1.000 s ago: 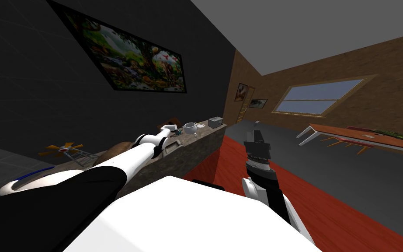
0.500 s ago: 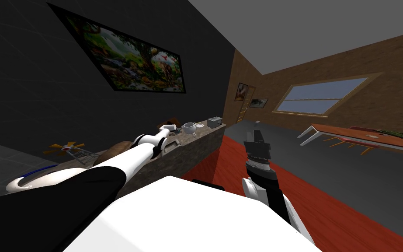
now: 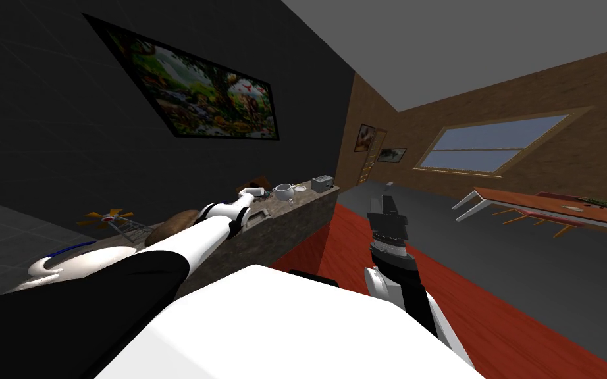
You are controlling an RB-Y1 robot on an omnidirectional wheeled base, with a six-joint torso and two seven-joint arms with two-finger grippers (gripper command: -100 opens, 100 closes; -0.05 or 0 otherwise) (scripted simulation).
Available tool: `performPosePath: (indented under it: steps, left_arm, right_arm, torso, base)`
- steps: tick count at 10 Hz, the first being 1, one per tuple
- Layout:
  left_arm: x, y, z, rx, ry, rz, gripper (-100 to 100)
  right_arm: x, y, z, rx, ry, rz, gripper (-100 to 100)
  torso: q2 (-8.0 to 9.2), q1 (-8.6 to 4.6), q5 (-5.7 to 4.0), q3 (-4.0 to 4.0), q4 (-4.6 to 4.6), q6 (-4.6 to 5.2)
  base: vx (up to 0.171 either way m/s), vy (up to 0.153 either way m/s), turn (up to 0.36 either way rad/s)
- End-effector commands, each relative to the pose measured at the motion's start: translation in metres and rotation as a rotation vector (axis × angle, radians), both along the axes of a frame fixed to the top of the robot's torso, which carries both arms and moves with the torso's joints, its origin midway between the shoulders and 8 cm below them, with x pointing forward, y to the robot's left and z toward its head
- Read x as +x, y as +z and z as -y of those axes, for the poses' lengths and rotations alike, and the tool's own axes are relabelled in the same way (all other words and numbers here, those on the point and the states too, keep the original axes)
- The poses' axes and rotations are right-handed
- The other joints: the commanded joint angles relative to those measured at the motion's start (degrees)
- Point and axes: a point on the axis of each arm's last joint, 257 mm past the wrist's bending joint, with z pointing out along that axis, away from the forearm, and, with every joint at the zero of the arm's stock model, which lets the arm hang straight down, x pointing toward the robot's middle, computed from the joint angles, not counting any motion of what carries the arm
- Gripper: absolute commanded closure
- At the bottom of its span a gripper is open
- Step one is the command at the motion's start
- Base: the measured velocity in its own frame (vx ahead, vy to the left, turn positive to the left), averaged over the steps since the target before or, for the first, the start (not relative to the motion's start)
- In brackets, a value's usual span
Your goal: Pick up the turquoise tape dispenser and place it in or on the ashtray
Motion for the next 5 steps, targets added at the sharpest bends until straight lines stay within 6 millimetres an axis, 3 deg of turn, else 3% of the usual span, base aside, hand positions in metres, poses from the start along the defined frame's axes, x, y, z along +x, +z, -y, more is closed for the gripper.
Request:
performPosePath:
  steps: [1, 3, 5]
  left_arm:
    - [0.002, 0.004, -0.003, 0.017, -0.002, 0.016, 100]
    - [0.003, 0.007, -0.008, 0.041, -0.007, 0.035, 100]
    - [0.003, 0.011, -0.015, 0.088, -0.016, 0.063, 100]
  right_arm:
    - [0.000, 0.000, 0.000, 0.000, 0.000, 0.000, 0]
    - [0.000, 0.000, 0.000, 0.000, 0.000, 0.000, 0]
    - [0.000, 0.000, 0.000, 0.000, 0.000, 0.000, 0]
  torso:
    - [0.00, 0.00, 0.00, 0.00, 0.00, 0.00]
    - [0.01, 0.05, 0.00, 0.01, 0.01, 0.08]
    - [0.06, -0.03, -0.01, 0.03, 0.01, -0.01]
  base:
    - [-0.003, -0.072, 0.050]
    - [-0.011, -0.039, 0.020]
    - [-0.021, -0.087, 0.096]
